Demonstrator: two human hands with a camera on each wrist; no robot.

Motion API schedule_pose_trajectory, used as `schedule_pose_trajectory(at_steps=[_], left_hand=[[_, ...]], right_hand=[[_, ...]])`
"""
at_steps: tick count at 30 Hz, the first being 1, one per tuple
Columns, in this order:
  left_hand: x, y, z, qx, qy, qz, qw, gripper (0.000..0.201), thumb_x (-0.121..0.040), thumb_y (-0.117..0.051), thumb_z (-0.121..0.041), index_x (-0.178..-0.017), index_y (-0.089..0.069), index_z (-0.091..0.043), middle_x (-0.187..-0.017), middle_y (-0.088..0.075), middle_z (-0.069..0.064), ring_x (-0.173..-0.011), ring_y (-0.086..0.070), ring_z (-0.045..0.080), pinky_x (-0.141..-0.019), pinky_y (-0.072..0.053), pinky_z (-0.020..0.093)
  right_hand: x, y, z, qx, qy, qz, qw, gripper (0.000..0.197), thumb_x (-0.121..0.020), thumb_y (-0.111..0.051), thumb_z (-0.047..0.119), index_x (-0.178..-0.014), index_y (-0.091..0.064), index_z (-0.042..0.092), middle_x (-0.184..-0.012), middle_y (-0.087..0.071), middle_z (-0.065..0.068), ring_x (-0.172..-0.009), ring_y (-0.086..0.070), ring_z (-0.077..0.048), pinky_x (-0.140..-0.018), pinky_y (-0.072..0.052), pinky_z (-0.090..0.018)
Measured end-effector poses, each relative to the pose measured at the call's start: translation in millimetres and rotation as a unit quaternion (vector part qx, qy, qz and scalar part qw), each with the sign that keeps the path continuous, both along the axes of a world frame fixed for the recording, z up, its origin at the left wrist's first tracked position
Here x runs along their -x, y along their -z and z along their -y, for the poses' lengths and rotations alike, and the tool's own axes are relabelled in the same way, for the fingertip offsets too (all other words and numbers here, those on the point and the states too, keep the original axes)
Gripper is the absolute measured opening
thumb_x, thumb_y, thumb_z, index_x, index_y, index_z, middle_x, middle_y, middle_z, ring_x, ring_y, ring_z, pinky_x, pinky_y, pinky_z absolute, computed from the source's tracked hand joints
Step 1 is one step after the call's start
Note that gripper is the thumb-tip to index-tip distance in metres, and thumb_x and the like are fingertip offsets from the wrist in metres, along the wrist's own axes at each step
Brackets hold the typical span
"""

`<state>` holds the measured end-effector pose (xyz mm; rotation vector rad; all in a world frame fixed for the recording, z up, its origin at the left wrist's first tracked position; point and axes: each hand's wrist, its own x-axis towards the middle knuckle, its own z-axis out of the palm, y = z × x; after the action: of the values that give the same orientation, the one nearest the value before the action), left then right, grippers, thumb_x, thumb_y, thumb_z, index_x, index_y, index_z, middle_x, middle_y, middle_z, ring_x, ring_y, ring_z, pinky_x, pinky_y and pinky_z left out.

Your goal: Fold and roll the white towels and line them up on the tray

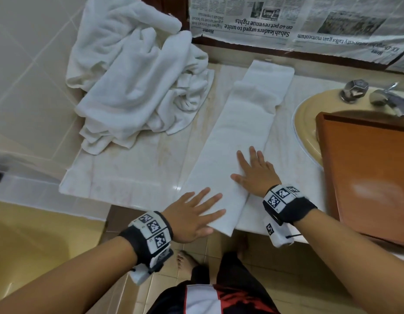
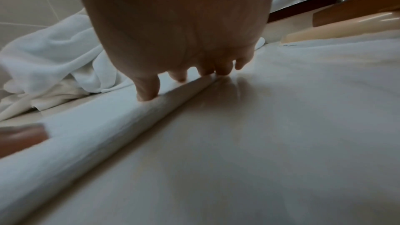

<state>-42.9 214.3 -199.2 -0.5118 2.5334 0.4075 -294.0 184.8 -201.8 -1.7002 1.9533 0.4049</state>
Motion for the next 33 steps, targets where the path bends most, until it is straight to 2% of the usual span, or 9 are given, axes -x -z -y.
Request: schedule_pose_trajectory(at_steps=[5, 8, 11, 15, 19, 22, 27, 31, 33], left_hand=[[-24.7, -3.8, 15.0, -0.087, 0.001, -0.02, 0.996, 0.075, -0.086, -0.003, -0.067, -0.154, -0.004, -0.035, -0.157, 0.024, -0.011, -0.144, 0.026, 0.014, -0.119, 0.002, 0.033], [-21.0, -7.4, 26.0, -0.142, -0.156, -0.147, 0.966, 0.072, -0.089, -0.019, -0.069, -0.144, -0.043, -0.029, -0.158, -0.024, -0.013, -0.145, -0.021, 0.007, -0.115, -0.028, 0.033], [2.1, -7.2, 36.1, -0.038, -0.185, -0.272, 0.943, 0.056, -0.091, -0.031, -0.048, -0.132, -0.059, -0.021, -0.147, -0.046, -0.004, -0.132, -0.046, 0.018, -0.105, -0.041, 0.036], [39.3, 0.4, 47.4, 0.018, -0.208, -0.175, 0.962, 0.061, -0.097, -0.027, -0.05, -0.153, -0.023, -0.026, -0.162, -0.008, 0.0, -0.149, -0.007, 0.017, -0.114, -0.024, 0.039], [46.0, 15.7, 49.4, 0.037, -0.232, -0.094, 0.967, 0.064, -0.099, -0.02, -0.054, -0.154, 0.006, -0.033, -0.158, 0.024, -0.009, -0.145, 0.022, 0.012, -0.118, -0.004, 0.039], [44.0, 24.2, 49.3, 0.031, -0.234, -0.095, 0.967, 0.07, -0.09, -0.006, -0.062, -0.153, 0.009, -0.036, -0.156, 0.028, -0.013, -0.142, 0.028, 0.009, -0.118, 0.0, 0.04], [44.7, 22.6, 51.9, 0.017, -0.226, -0.078, 0.971, 0.069, -0.09, -0.006, -0.065, -0.15, 0.017, -0.038, -0.152, 0.036, -0.016, -0.138, 0.034, 0.006, -0.117, 0.005, 0.038], [44.8, 17.0, 53.7, -0.013, -0.223, -0.064, 0.973, 0.068, -0.099, -0.022, -0.056, -0.151, 0.017, -0.035, -0.152, 0.036, -0.014, -0.14, 0.033, 0.008, -0.117, 0.006, 0.04], [43.4, 17.1, 53.2, -0.023, -0.221, -0.066, 0.973, 0.068, -0.099, -0.023, -0.056, -0.151, 0.017, -0.036, -0.152, 0.036, -0.015, -0.142, 0.03, 0.01, -0.117, 0.006, 0.041]], right_hand=[[8.4, -5.2, 19.1, -0.021, -0.016, -0.023, 0.999, 0.08, -0.096, -0.03, 0.061, -0.151, 0.017, 0.029, -0.156, 0.029, -0.009, -0.147, 0.018, -0.028, -0.12, -0.002, -0.044], [17.1, -7.9, 34.0, -0.026, -0.021, -0.027, 0.999, 0.08, -0.097, -0.032, 0.059, -0.151, 0.017, 0.027, -0.156, 0.029, -0.011, -0.146, 0.018, -0.029, -0.12, -0.003, -0.044], [28.2, -8.0, 47.3, -0.016, -0.033, -0.021, 0.999, 0.079, -0.097, -0.033, 0.058, -0.152, 0.016, 0.026, -0.156, 0.028, -0.011, -0.146, 0.018, -0.03, -0.12, -0.006, -0.046], [45.3, -10.9, 60.4, -0.005, -0.06, -0.027, 0.998, 0.077, -0.098, -0.033, 0.057, -0.152, 0.014, 0.029, -0.157, 0.026, -0.008, -0.147, 0.016, -0.027, -0.118, -0.008, -0.046], [22.8, -10.9, 44.7, 0.042, -0.046, -0.048, 0.997, 0.067, -0.102, -0.027, 0.047, -0.154, 0.005, 0.021, -0.16, 0.018, -0.007, -0.148, 0.012, -0.03, -0.119, -0.006, -0.047], [-16.0, -3.1, 3.1, 0.039, -0.058, 0.014, 0.997, 0.074, -0.099, -0.02, 0.057, -0.153, 0.011, 0.018, -0.158, 0.024, -0.005, -0.147, 0.018, -0.028, -0.119, -0.001, -0.045], [-17.1, 3.3, -53.6, 0.035, -0.043, 0.021, 0.998, 0.088, -0.074, 0.02, 0.072, -0.141, 0.032, 0.017, -0.15, 0.041, 0.001, -0.141, 0.032, -0.019, -0.118, 0.007, -0.043], [-12.1, 0.6, -83.2, 0.025, -0.009, -0.003, 1.0, 0.084, -0.08, 0.013, 0.069, -0.143, 0.032, 0.017, -0.149, 0.042, 0.0, -0.141, 0.031, -0.02, -0.118, 0.005, -0.043], [-19.0, -3.6, -92.2, 0.028, 0.017, -0.003, 0.999, 0.073, -0.096, -0.007, 0.056, -0.151, 0.019, 0.015, -0.155, 0.032, -0.005, -0.146, 0.02, -0.026, -0.119, -0.001, -0.044]])
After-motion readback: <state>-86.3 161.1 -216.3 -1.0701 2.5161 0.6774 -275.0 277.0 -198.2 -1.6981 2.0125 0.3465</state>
